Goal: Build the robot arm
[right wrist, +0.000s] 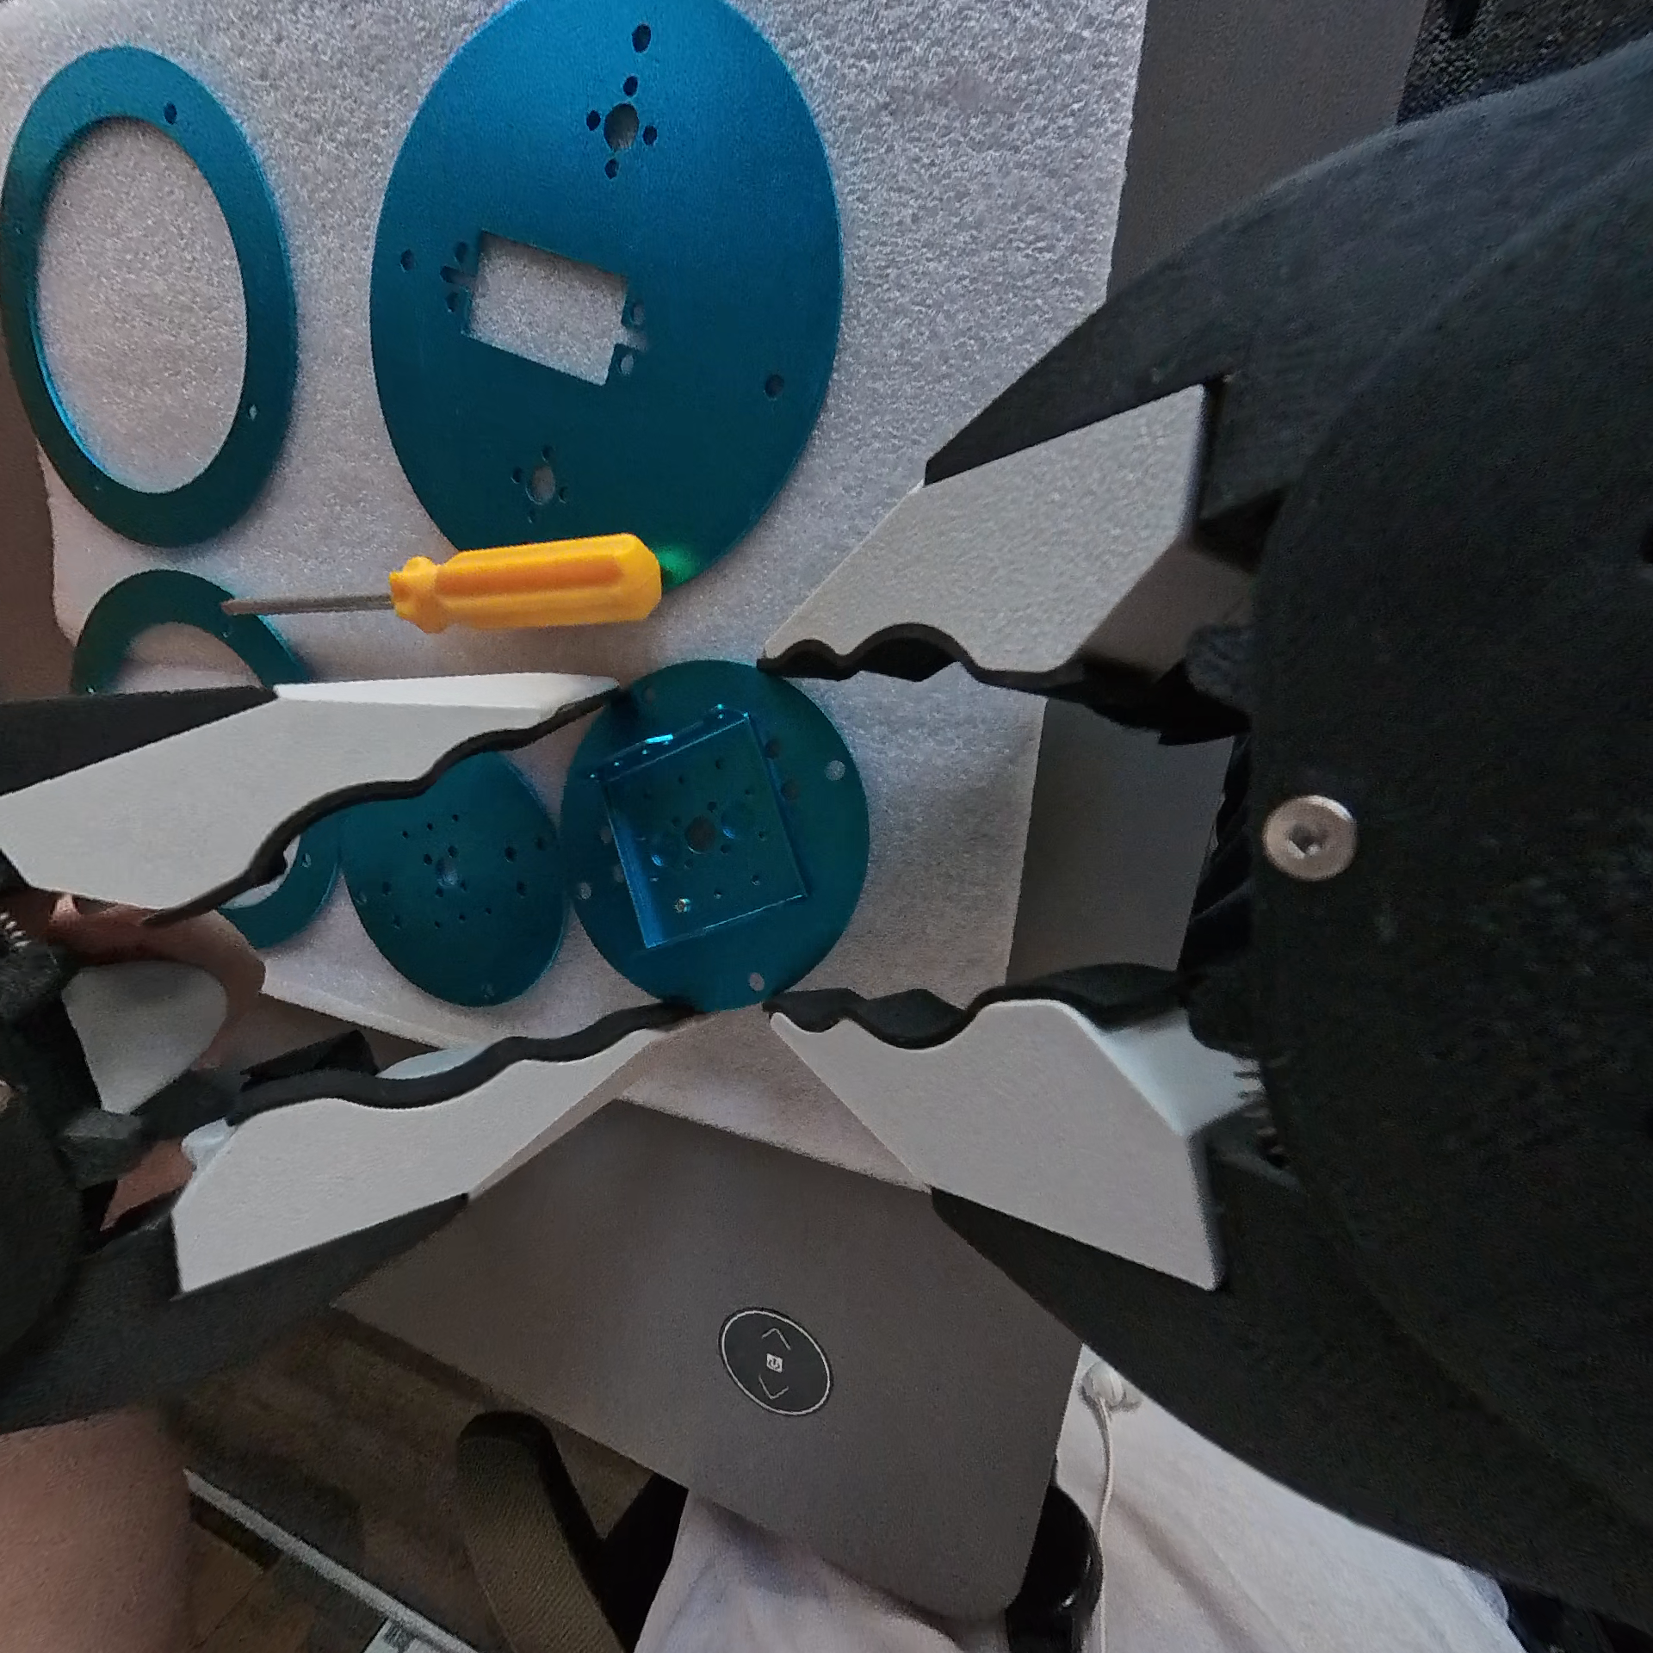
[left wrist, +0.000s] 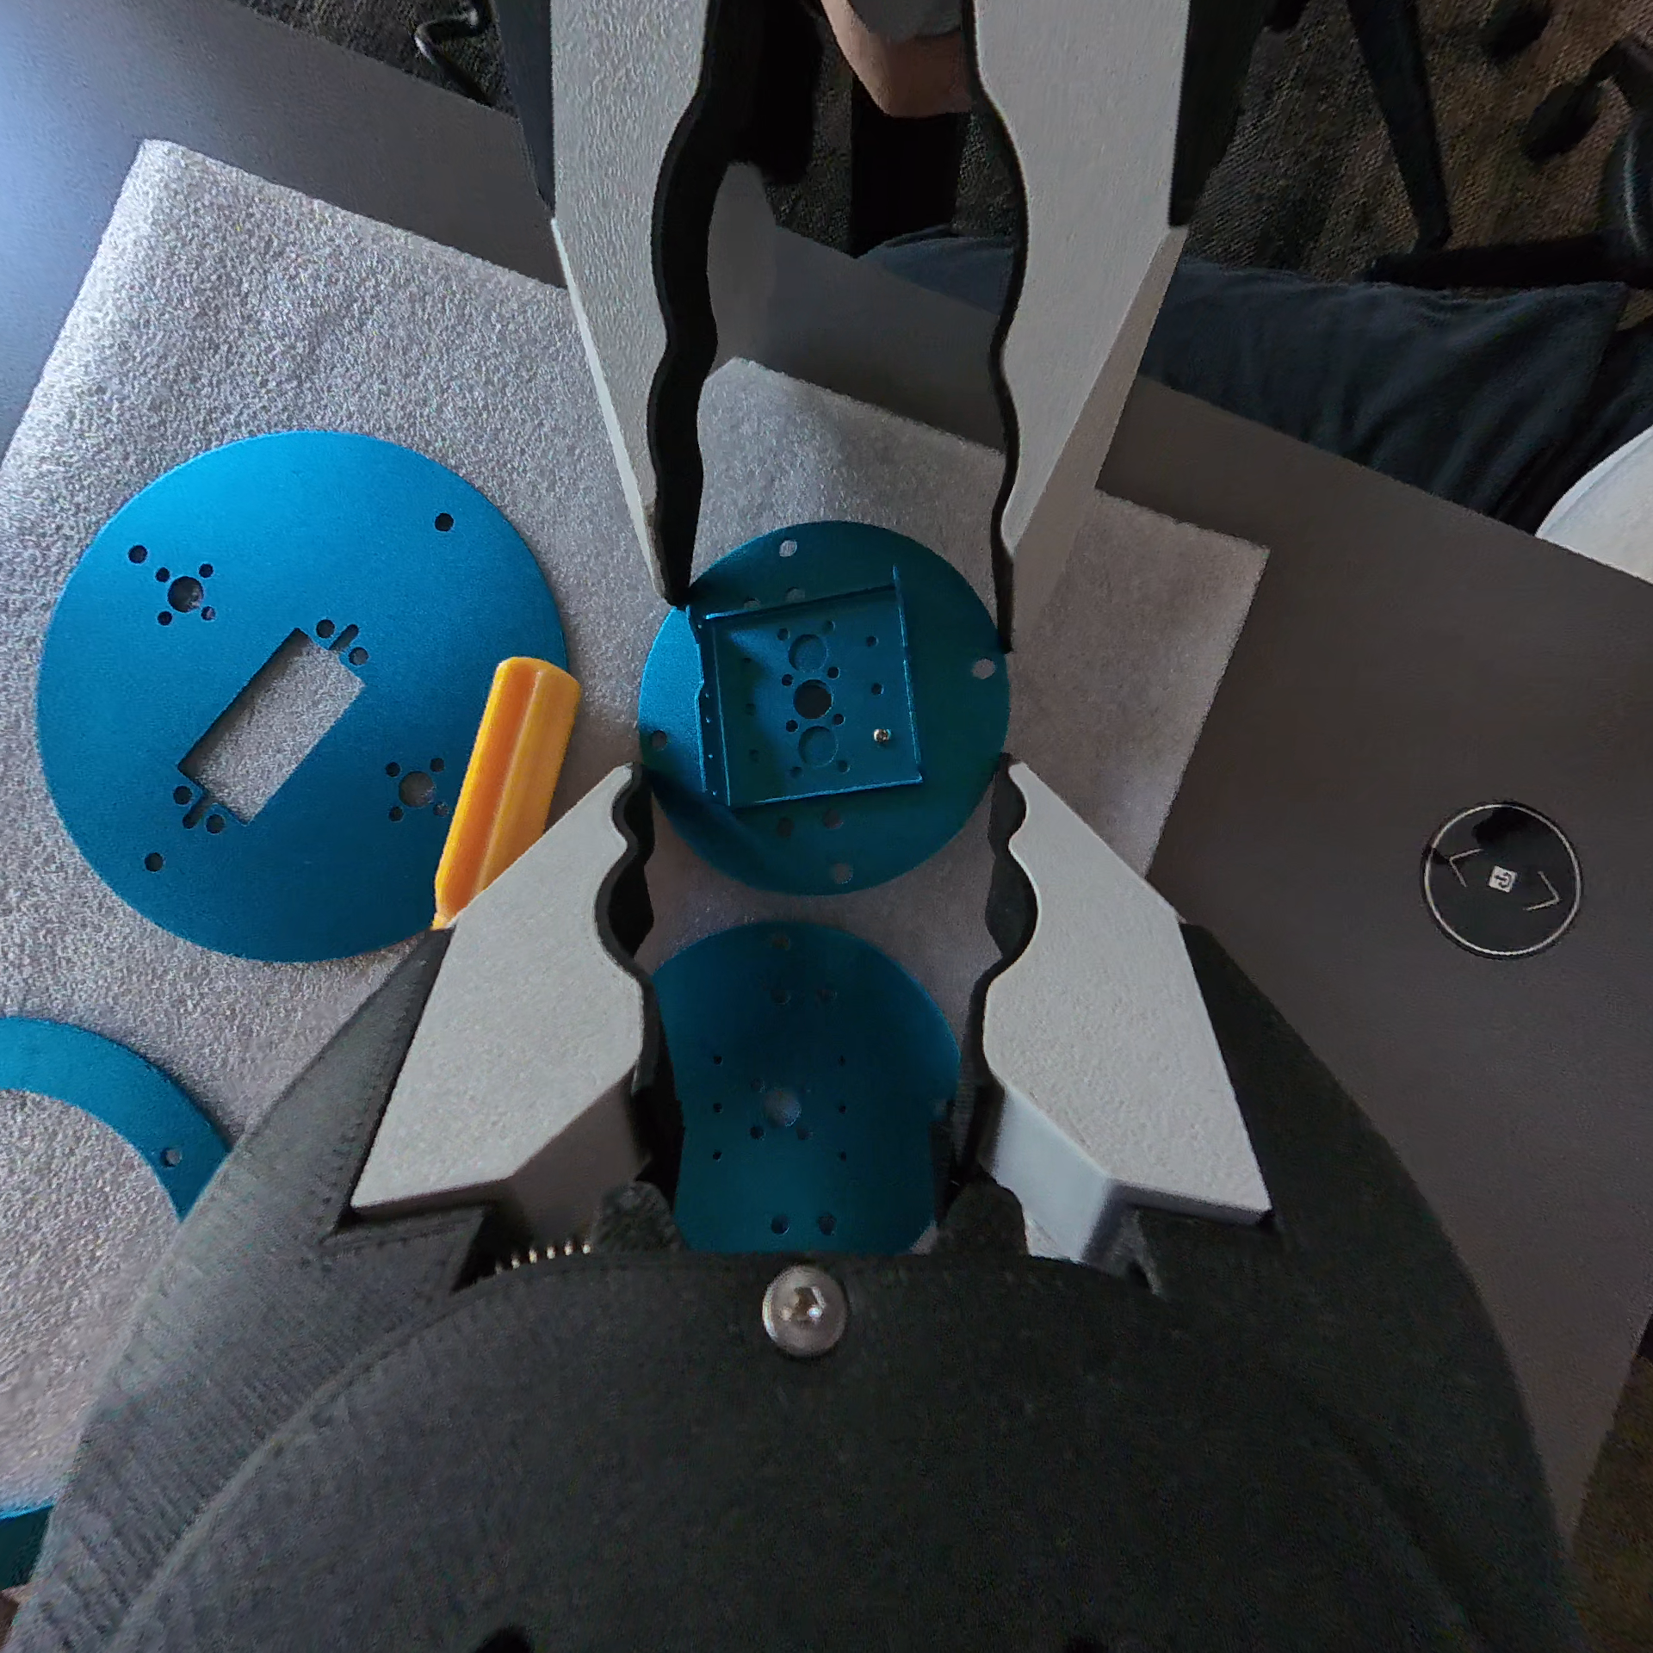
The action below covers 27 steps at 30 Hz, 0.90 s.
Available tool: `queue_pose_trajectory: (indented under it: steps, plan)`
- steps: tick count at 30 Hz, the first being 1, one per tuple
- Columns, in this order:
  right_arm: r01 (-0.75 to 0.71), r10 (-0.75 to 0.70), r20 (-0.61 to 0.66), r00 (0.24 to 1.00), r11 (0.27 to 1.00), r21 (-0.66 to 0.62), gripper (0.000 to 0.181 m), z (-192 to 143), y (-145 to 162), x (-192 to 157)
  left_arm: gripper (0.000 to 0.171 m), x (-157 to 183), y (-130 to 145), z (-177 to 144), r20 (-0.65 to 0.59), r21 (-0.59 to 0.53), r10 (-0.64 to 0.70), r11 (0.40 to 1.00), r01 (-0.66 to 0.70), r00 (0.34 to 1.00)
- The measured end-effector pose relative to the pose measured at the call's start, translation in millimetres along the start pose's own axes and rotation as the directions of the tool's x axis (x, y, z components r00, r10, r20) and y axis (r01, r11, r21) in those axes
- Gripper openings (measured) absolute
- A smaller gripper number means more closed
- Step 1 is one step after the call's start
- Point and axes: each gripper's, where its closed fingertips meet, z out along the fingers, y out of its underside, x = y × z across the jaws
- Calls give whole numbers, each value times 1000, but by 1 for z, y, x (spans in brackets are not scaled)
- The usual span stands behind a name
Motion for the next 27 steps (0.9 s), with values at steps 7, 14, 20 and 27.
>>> queue_pose_trajectory:
  steps: [7, 14, 20, 27]
  plan:
    - [-40, 39, 38, 998, 999, 16, 69, -1, -2, 0, 61, -1, 5, -23, 228, 30, 129, 990, -139, 965]
    - [-69, 68, 74, 995, 998, 4, 69, -2, -3, 0, 44, 0, -3, -22, 481, -43, 450, 869, -492, 753]
    - [-97, 96, 122, 988, 995, 2, 69, -4, -4, 0, 18, 0, -3, -9, 441, -160, 649, 737, -657, 620]
    - [-113, 107, 192, 975, 993, 21, 61, -10, -8, -1, 4, -8, -13, -16, 479, -221, 709, 668, -710, 518]
